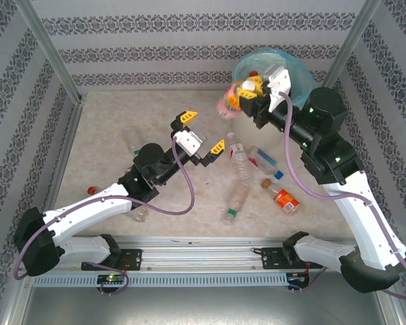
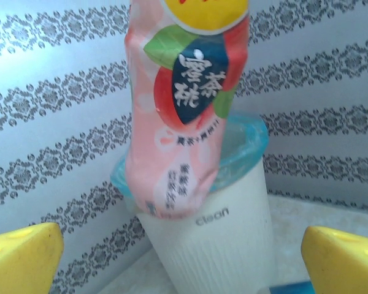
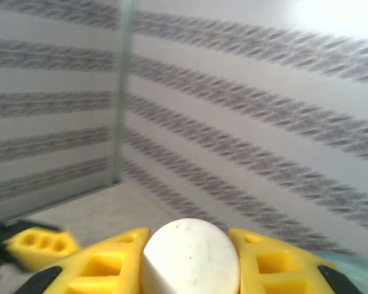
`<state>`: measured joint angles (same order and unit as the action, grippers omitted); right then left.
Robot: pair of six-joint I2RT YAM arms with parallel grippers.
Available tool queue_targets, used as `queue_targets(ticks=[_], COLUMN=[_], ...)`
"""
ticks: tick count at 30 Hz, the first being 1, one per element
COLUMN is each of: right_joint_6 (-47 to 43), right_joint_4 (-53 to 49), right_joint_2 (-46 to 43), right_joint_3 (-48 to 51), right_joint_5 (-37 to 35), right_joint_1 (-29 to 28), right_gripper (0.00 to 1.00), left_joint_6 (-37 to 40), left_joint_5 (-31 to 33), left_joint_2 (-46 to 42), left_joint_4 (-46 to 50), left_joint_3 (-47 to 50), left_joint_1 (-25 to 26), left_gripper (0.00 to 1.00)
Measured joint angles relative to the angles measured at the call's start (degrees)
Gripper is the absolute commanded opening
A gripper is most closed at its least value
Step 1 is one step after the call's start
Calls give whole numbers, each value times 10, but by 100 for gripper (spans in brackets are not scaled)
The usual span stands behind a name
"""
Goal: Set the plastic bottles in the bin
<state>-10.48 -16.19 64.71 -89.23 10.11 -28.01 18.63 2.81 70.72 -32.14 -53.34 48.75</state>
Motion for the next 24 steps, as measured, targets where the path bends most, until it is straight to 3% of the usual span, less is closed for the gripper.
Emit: queue_targets(ticks=[4, 10, 18, 24], right_joint_6=[-16, -26, 18, 44], right_joint_4=[28, 23, -58, -150], right_joint_2=[46, 162, 280, 365], right_joint_3=[-31, -112, -175, -245], right_joint_5=[-104, -193, -188, -146], right_joint_1=[30, 79, 153, 182], right_gripper=[0, 0, 0, 0], left_joint_6=[-24, -56, -116, -171], left_joint_5=[0, 12, 32, 8], left_joint_2=[43, 105, 219, 297], left_joint_4=[2, 70, 256, 330], left_joint_3=[-42, -118, -308, -378], left_joint_1=[0, 0, -6, -39], left_gripper=[100, 100, 100, 100])
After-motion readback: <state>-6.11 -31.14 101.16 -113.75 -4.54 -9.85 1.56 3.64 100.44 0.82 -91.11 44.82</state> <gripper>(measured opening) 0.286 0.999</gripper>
